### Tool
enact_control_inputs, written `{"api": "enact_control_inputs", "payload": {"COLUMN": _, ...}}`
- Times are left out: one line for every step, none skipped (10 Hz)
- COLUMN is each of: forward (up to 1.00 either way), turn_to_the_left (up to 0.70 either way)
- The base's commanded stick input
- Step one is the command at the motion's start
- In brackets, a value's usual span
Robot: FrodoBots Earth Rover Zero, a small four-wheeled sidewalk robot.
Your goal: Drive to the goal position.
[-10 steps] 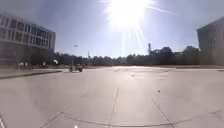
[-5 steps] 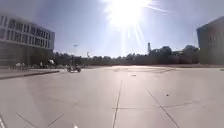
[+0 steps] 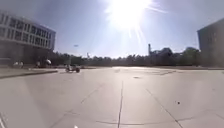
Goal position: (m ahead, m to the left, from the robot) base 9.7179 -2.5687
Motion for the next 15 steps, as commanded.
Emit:
{"api": "enact_control_inputs", "payload": {"forward": 0.23, "turn_to_the_left": 0.00}}
{"api": "enact_control_inputs", "payload": {"forward": 0.54, "turn_to_the_left": 0.00}}
{"api": "enact_control_inputs", "payload": {"forward": 0.43, "turn_to_the_left": 0.17}}
{"api": "enact_control_inputs", "payload": {"forward": 0.02, "turn_to_the_left": 0.44}}
{"api": "enact_control_inputs", "payload": {"forward": 0.00, "turn_to_the_left": 0.34}}
{"api": "enact_control_inputs", "payload": {"forward": 0.00, "turn_to_the_left": 0.00}}
{"api": "enact_control_inputs", "payload": {"forward": 0.00, "turn_to_the_left": 0.00}}
{"api": "enact_control_inputs", "payload": {"forward": 0.01, "turn_to_the_left": 0.00}}
{"api": "enact_control_inputs", "payload": {"forward": 0.07, "turn_to_the_left": 0.00}}
{"api": "enact_control_inputs", "payload": {"forward": 0.40, "turn_to_the_left": 0.00}}
{"api": "enact_control_inputs", "payload": {"forward": 0.69, "turn_to_the_left": 0.00}}
{"api": "enact_control_inputs", "payload": {"forward": 0.68, "turn_to_the_left": 0.00}}
{"api": "enact_control_inputs", "payload": {"forward": 0.67, "turn_to_the_left": 0.00}}
{"api": "enact_control_inputs", "payload": {"forward": 0.68, "turn_to_the_left": 0.00}}
{"api": "enact_control_inputs", "payload": {"forward": 0.68, "turn_to_the_left": 0.00}}
